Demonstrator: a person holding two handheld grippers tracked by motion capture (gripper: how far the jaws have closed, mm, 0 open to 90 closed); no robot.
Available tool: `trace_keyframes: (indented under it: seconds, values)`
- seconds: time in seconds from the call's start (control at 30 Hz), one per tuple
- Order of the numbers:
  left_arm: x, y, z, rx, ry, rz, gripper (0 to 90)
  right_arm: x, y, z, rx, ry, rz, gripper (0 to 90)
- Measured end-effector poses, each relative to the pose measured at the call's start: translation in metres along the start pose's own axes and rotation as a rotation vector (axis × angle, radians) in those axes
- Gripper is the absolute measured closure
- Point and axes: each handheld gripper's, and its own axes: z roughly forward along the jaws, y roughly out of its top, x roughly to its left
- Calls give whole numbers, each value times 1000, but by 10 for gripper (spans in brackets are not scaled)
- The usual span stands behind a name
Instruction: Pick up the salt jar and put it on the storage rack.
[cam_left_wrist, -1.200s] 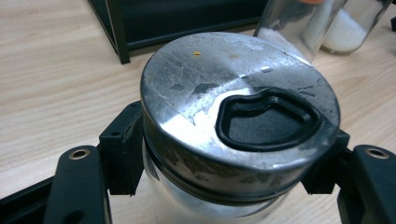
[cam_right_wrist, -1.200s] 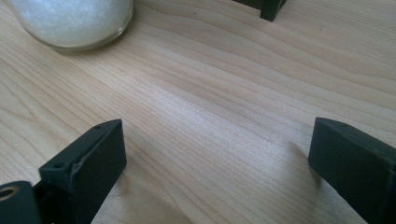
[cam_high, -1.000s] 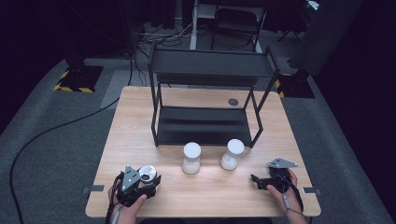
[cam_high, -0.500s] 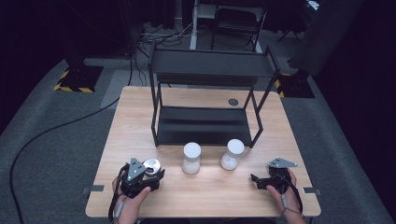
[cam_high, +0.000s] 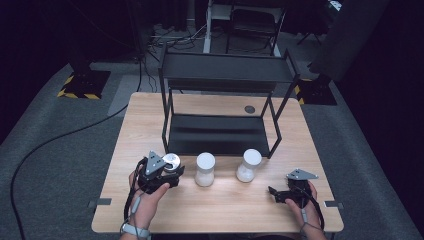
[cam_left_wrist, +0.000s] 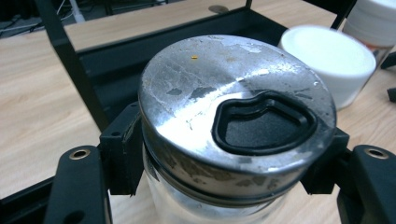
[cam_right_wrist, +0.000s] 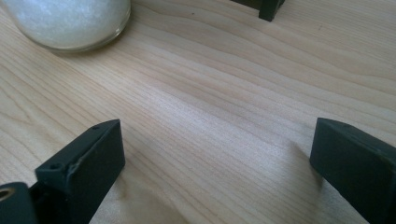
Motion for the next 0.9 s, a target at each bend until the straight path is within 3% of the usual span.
trace_keyframes:
  seconds: [0.47, 0.63, 0.9]
  values:
    - [8, 23, 19, -3, 1, -11, 299, 1, 0, 0, 0, -2, 1, 31]
    - [9, 30, 29, -6, 7, 5, 300, 1, 0, 0, 0, -2, 1, 31]
    - [14, 48, 48, -9, -24, 29, 300, 1, 0, 0, -1, -6, 4, 30]
